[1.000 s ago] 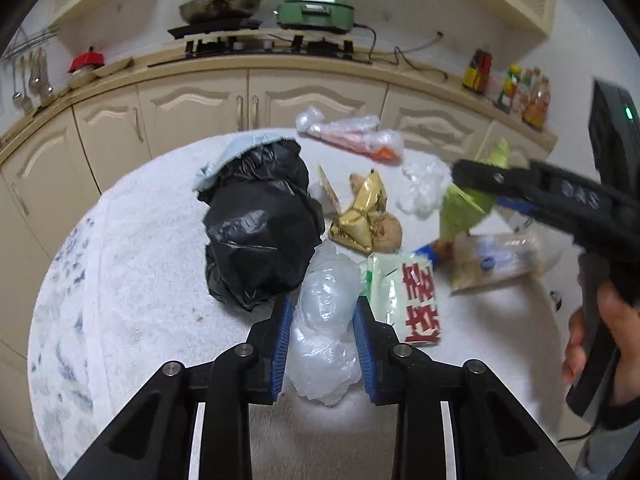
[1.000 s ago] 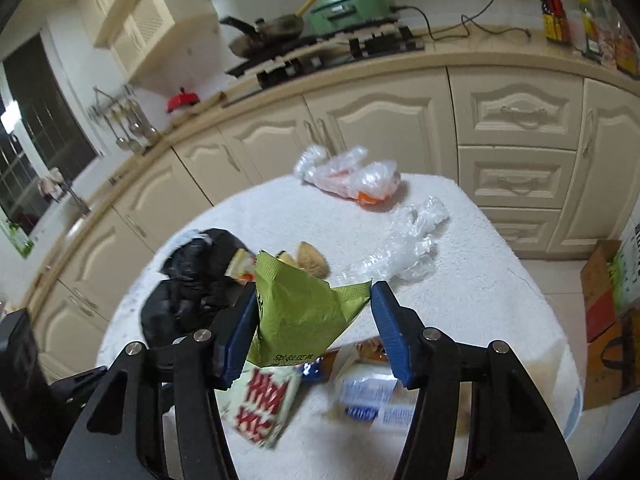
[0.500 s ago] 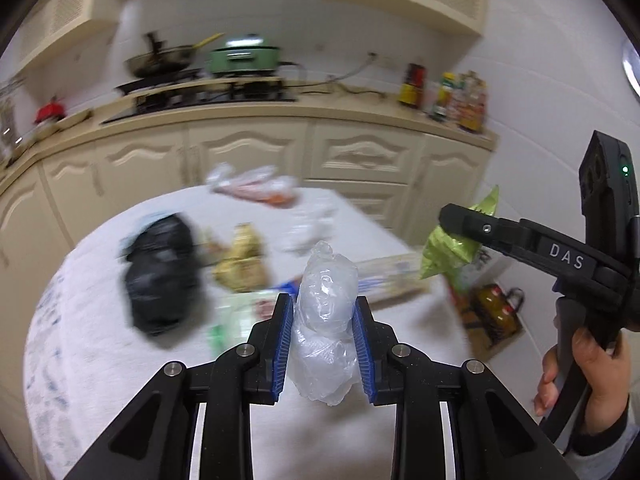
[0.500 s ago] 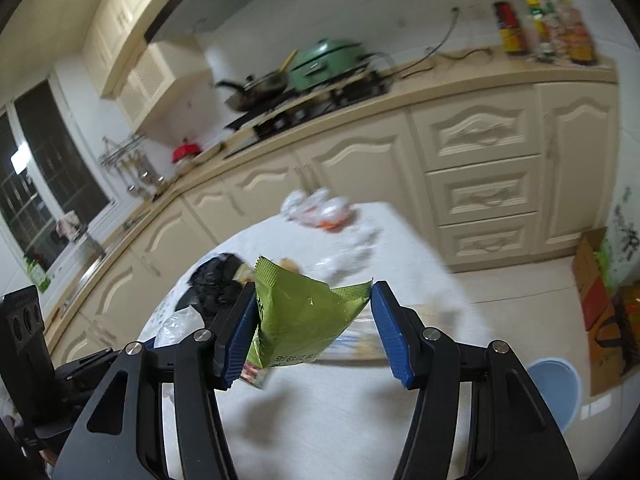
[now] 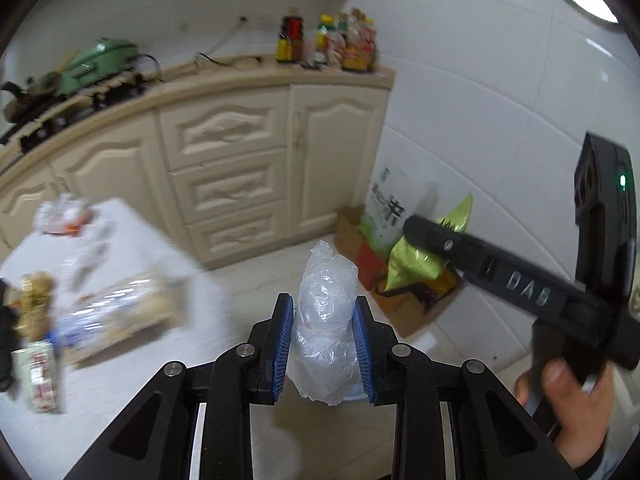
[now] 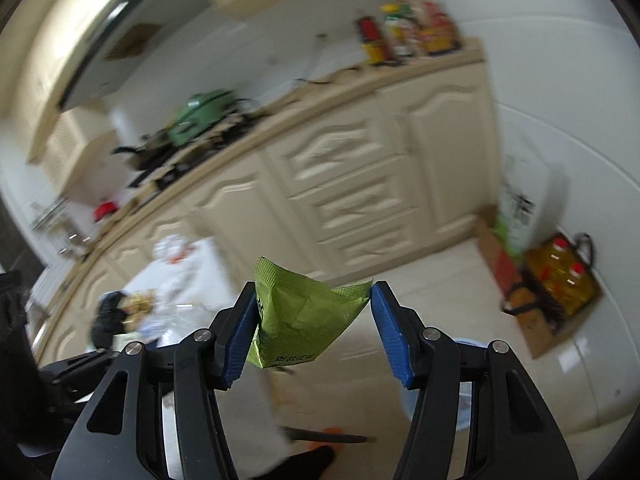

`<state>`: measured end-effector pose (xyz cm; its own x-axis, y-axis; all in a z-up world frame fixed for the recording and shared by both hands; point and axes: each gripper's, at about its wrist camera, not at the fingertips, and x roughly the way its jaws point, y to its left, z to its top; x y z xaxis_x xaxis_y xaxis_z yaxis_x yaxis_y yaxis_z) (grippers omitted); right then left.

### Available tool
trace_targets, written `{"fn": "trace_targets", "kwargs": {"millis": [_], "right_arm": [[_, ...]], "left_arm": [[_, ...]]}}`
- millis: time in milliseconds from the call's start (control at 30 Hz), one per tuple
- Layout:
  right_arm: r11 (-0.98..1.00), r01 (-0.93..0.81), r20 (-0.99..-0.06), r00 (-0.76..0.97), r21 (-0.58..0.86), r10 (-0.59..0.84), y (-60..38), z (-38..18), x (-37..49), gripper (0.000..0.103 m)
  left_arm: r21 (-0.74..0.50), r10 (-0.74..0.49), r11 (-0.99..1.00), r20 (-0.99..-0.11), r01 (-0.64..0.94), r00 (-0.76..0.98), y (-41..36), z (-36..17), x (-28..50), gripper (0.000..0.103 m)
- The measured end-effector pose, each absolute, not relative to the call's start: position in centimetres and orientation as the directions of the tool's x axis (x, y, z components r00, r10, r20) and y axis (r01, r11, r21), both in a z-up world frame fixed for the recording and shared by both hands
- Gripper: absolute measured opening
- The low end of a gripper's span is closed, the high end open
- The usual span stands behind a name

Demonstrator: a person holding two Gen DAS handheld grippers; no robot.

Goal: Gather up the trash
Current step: 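Carry both items over the blue bin and open both tools to drop them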

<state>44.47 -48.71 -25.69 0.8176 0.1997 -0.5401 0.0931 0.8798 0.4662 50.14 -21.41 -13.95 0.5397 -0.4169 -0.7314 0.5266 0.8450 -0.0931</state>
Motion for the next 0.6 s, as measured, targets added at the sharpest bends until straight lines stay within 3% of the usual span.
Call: {"fn": "trace_targets", "kwargs": {"millis": [267,367,500,600], "right_arm": [[0.831,0.26,-0.619,0.776,0.492,0.124,-55.4,-33.9,46.4,0.06],[0.802,0.308,-0.625,0.774,0.511,0.102,-57.4,-37.0,47.2,0.071],[0.77,0.354,-0.659,0.744,0.531,0.112,-59.0,-40.3,47.7,0.073],[0.772,0.38,-0.684,0.723,0.509,0.095,-59.6,-41.4,47.3,0.081]], "left_arm": [[-0.069,-0.361,0.833,-0.819,0.549,0.445,-29.2,-19.8,56.3,0.026],[-0.067,-0.334,0.839,-0.847,0.539,0.415,-31.7,-22.0,58.5,0.026],[-0.048,-0.301,0.837,-0.872,0.545,0.385,-35.6,-24.7,60.8,0.026],[-0.045,-0.286,0.83,-0.89,0.556,0.355,-38.0,-26.6,62.3,0.026]]}}
